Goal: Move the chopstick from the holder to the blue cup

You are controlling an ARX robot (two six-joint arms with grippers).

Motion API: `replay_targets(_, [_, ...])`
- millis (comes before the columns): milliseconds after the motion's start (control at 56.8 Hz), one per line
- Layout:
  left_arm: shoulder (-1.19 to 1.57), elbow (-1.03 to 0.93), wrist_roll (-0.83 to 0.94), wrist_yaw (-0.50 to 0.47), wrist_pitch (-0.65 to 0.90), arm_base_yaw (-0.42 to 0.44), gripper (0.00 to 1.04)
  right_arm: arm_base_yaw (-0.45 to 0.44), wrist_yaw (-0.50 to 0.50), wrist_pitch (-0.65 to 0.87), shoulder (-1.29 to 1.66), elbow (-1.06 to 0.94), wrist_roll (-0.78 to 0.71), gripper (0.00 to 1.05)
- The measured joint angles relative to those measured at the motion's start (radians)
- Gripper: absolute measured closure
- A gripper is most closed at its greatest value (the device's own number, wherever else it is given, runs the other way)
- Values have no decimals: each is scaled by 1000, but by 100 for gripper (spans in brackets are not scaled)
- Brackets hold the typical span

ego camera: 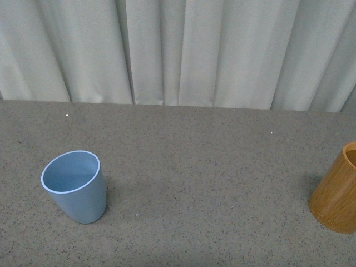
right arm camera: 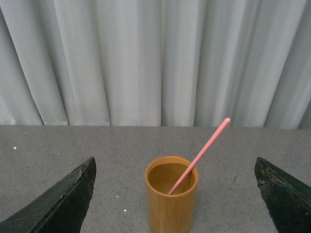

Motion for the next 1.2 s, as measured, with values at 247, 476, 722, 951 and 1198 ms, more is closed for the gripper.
replay_targets(247, [0, 0, 0, 0, 0, 0, 7, 0, 0, 0, 0, 0, 0, 10])
replay_targets(476, [0, 0, 0, 0, 0, 0, 7, 0, 0, 0, 0, 0, 0, 10])
replay_targets(722, [0, 0, 0, 0, 0, 0, 7, 0, 0, 0, 0, 0, 0, 10])
replay_targets(951, [0, 0, 0, 0, 0, 0, 7, 0, 0, 0, 0, 0, 0, 10])
replay_targets(1198, [0, 0, 0, 0, 0, 0, 7, 0, 0, 0, 0, 0, 0, 10])
